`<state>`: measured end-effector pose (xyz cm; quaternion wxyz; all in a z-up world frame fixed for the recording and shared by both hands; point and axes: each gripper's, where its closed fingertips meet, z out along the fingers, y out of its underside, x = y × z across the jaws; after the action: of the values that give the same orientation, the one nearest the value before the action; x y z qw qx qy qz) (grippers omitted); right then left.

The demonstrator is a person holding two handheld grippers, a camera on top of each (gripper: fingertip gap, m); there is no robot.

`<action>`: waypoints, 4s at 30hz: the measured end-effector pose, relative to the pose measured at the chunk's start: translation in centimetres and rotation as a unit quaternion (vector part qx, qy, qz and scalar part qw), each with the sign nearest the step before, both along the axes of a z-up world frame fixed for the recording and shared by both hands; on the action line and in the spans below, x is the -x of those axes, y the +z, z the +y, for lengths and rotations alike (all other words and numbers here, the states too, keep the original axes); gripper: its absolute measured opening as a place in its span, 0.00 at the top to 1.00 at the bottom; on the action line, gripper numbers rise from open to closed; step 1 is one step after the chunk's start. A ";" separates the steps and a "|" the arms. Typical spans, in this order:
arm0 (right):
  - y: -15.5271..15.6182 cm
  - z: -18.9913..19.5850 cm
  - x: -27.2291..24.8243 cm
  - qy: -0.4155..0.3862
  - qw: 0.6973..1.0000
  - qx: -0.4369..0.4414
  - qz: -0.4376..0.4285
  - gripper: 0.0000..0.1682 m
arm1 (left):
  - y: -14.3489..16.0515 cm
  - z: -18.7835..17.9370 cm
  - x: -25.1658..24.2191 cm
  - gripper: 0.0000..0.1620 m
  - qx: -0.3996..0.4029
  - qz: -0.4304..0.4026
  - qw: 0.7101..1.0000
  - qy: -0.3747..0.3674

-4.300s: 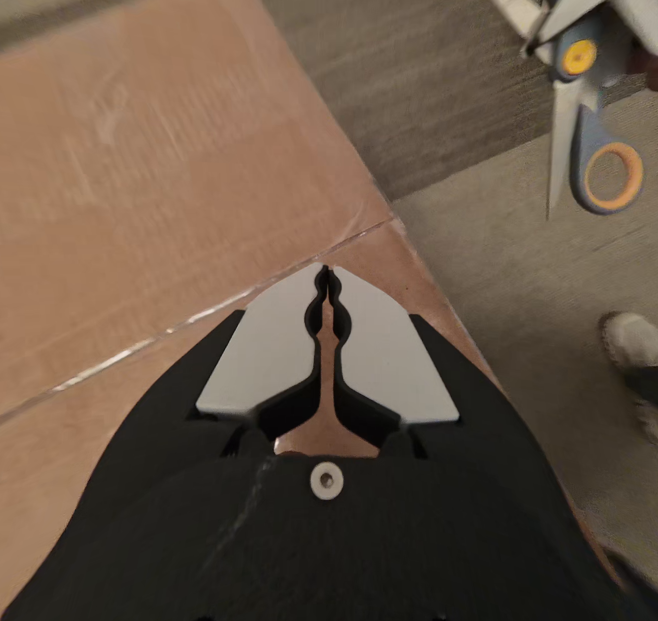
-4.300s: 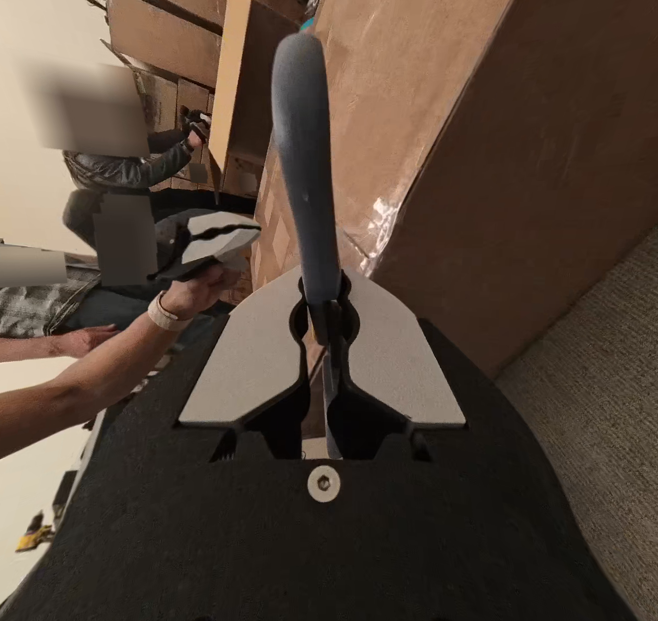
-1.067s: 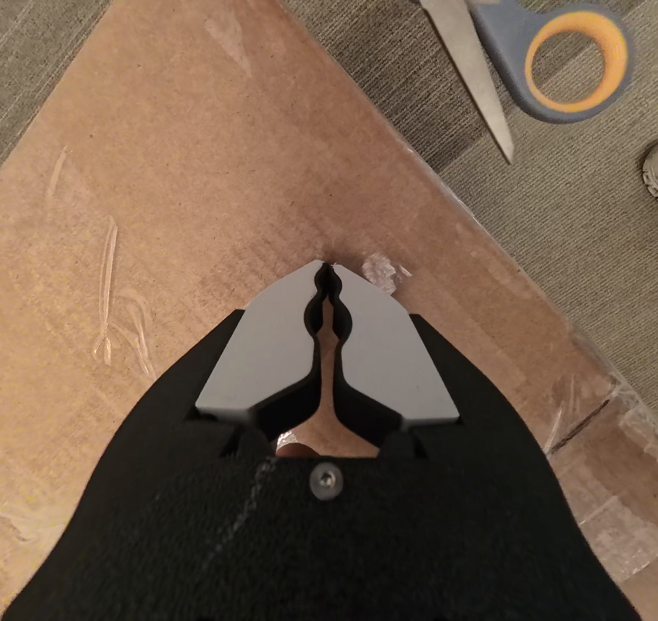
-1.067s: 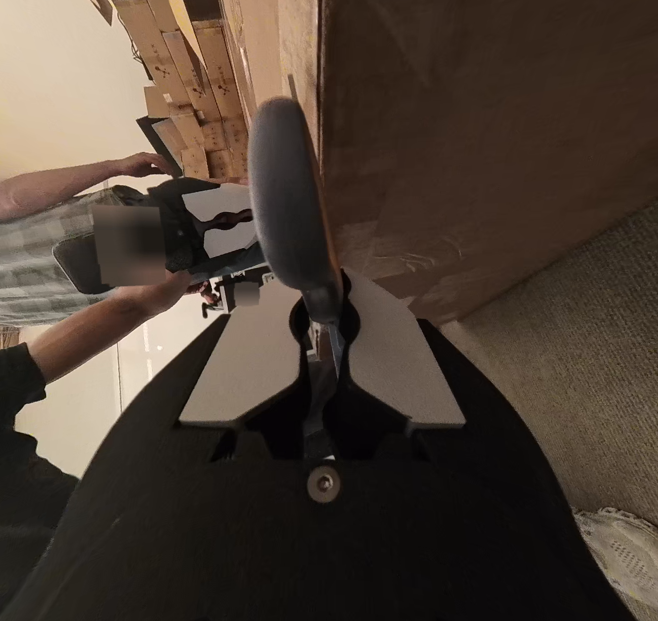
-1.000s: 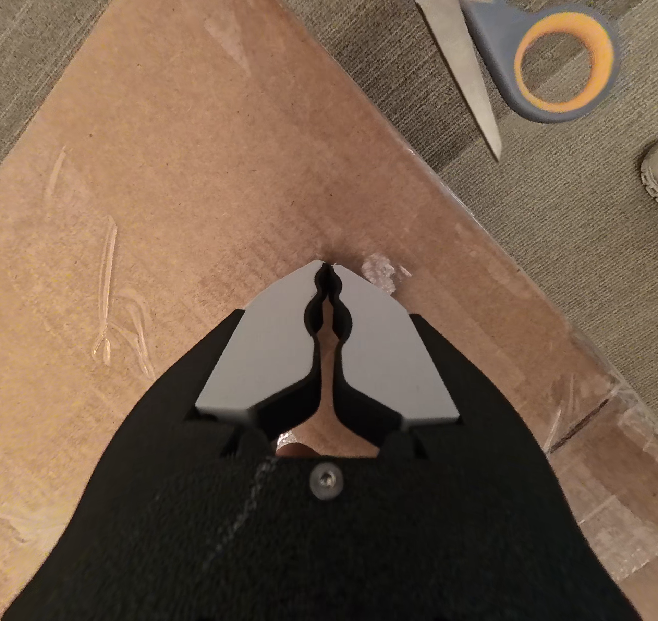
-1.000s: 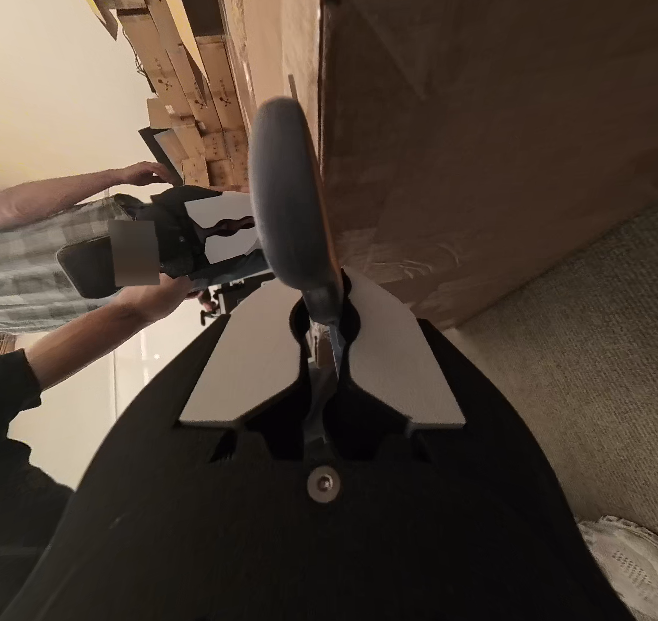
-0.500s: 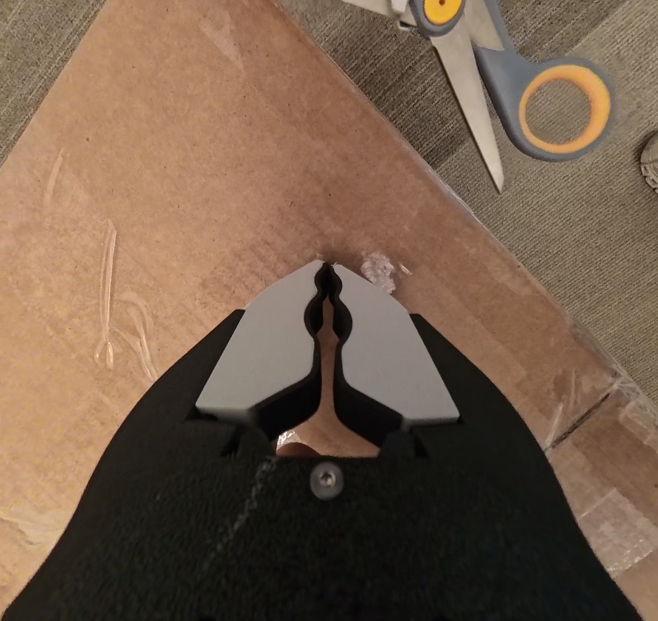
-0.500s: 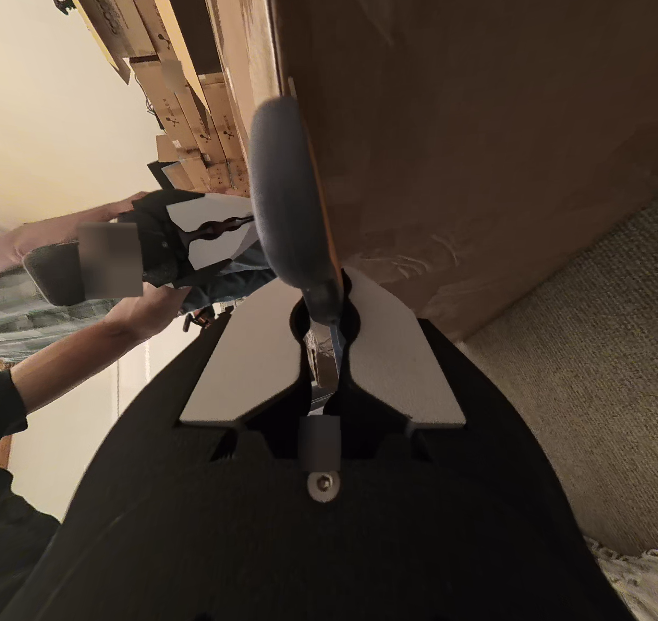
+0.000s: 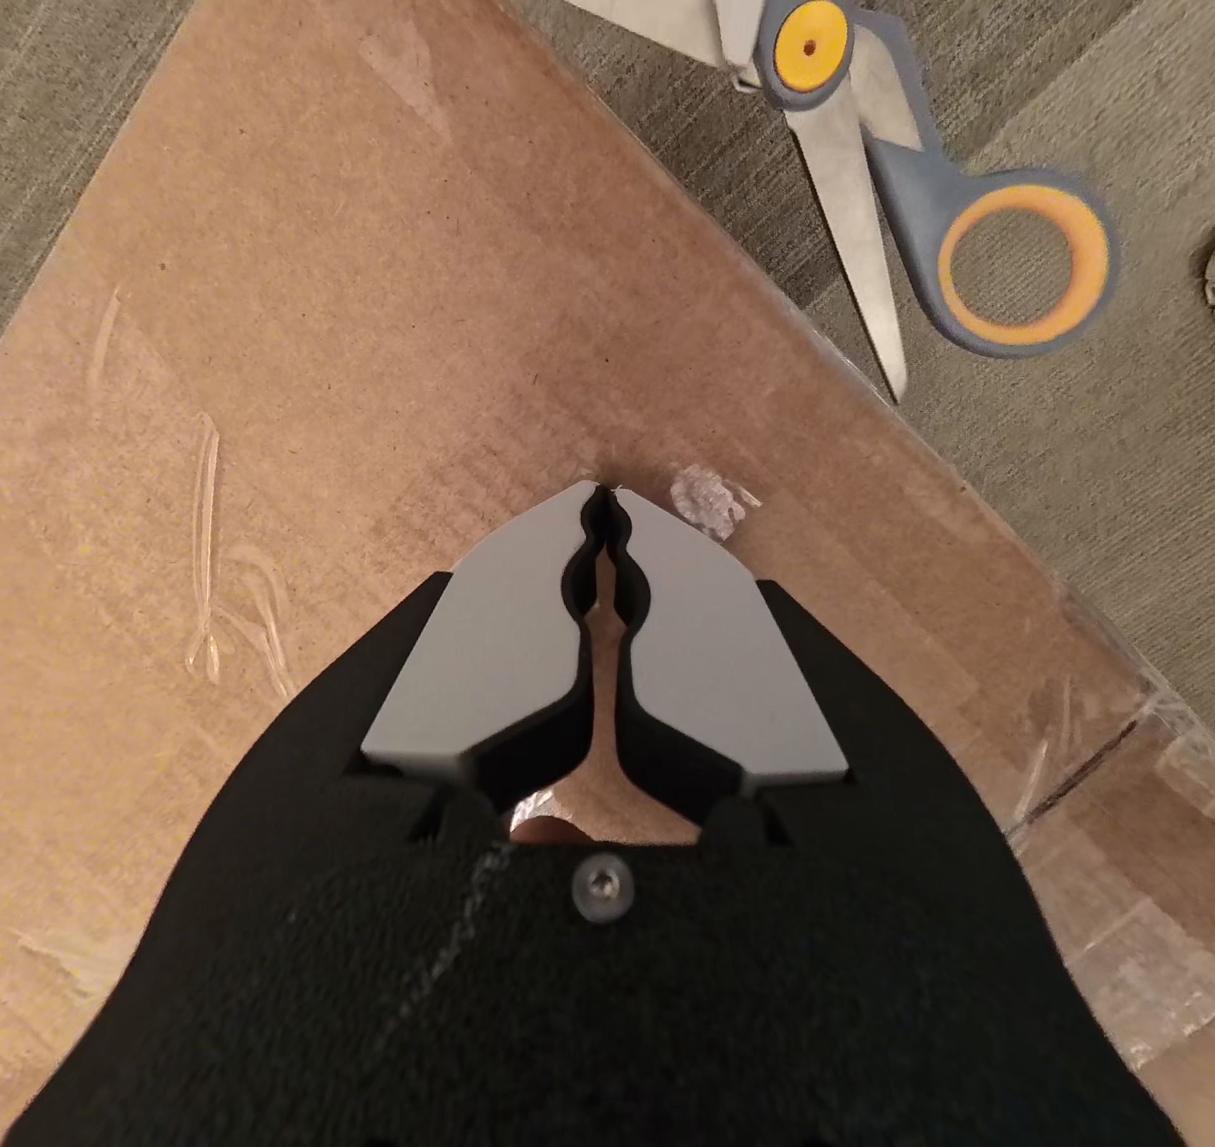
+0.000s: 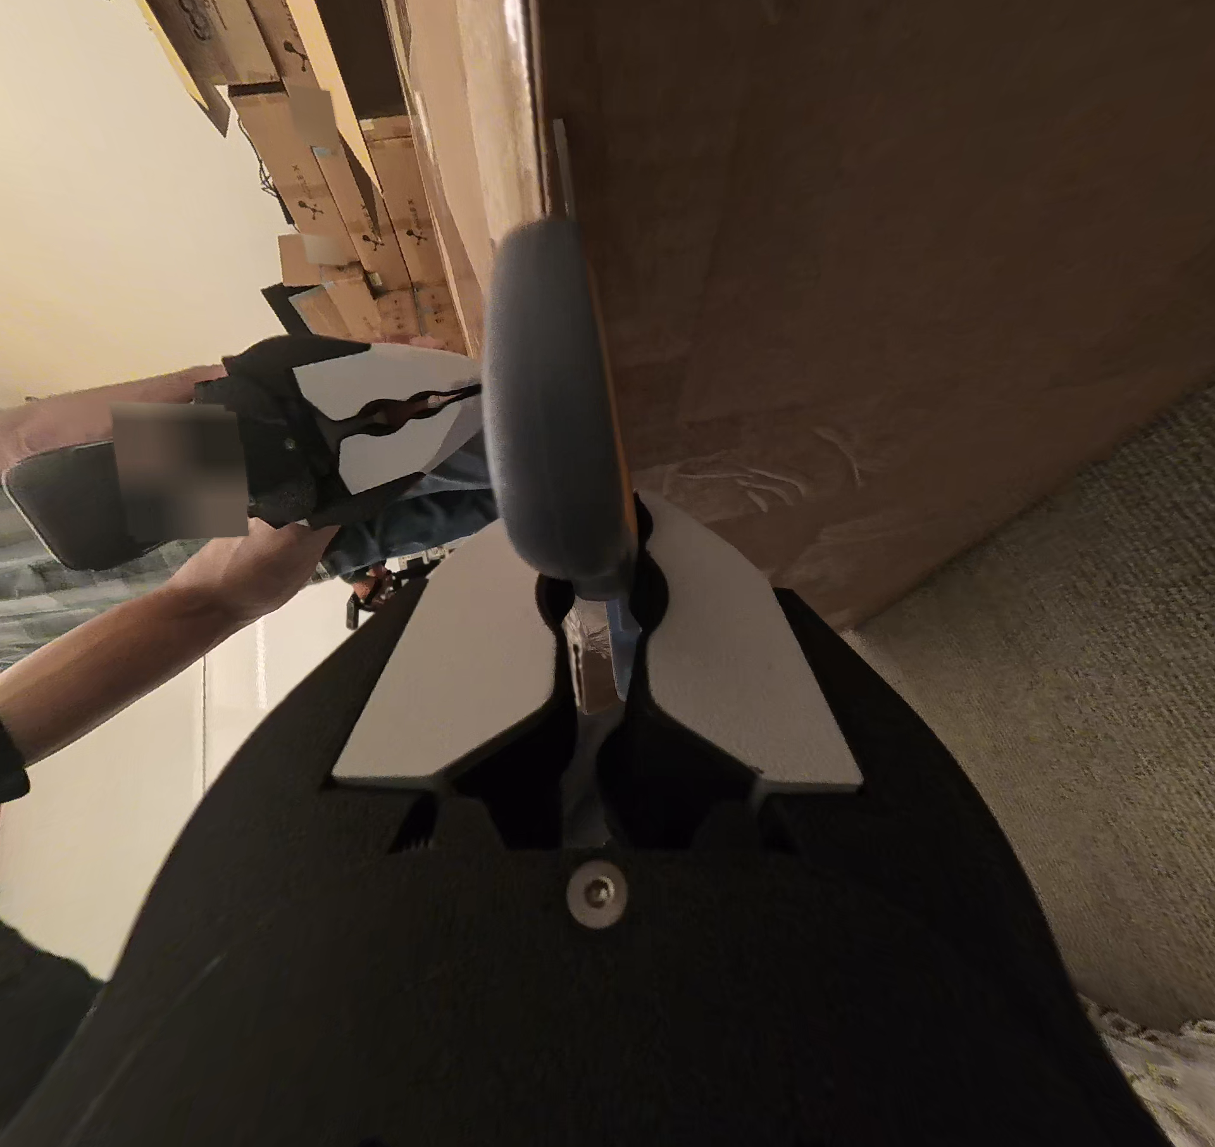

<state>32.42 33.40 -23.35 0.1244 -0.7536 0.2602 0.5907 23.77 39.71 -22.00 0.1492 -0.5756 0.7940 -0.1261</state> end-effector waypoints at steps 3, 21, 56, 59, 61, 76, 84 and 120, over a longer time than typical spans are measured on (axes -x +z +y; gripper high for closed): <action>-0.2 -1.4 1.6 0.027 1.000 0.007 -0.002 0.93 | 0.0 0.0 0.0 1.00 -0.005 0.008 1.000 -0.008; -0.3 -8.0 13.3 0.118 0.992 0.010 0.032 0.92 | 0.0 -0.1 0.0 1.00 -0.011 0.016 1.000 -0.010; 7.2 7.8 7.2 -0.093 0.977 -0.084 -0.174 0.93 | 10.4 2.4 17.2 1.00 0.062 -0.133 0.943 0.300; 7.4 14.3 7.2 -0.049 0.977 -0.099 -0.184 0.92 | 9.8 0.6 24.8 1.00 0.093 -0.107 0.918 0.369; 7.2 17.1 7.3 -0.015 0.966 -0.115 -0.231 0.85 | 9.1 -0.4 28.0 1.00 0.110 -0.098 0.910 0.388; 10.4 9.2 10.2 -0.037 0.906 -0.219 -0.359 0.67 | 6.8 -0.3 32.8 1.00 0.190 -0.098 0.885 0.413; 3.8 -5.0 24.7 0.157 0.862 -0.194 -0.442 0.69 | 7.6 3.4 31.8 1.00 0.191 -0.065 0.951 0.236; 6.6 -12.9 28.2 -0.304 0.899 -0.103 -0.297 1.00 | 6.1 0.9 18.1 1.00 0.185 -0.097 0.978 0.026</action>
<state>4.18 20.48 -16.75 0.4463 -0.7611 0.3653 0.2968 5.69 40.64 -15.92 0.1195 -0.5986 0.7238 -0.3217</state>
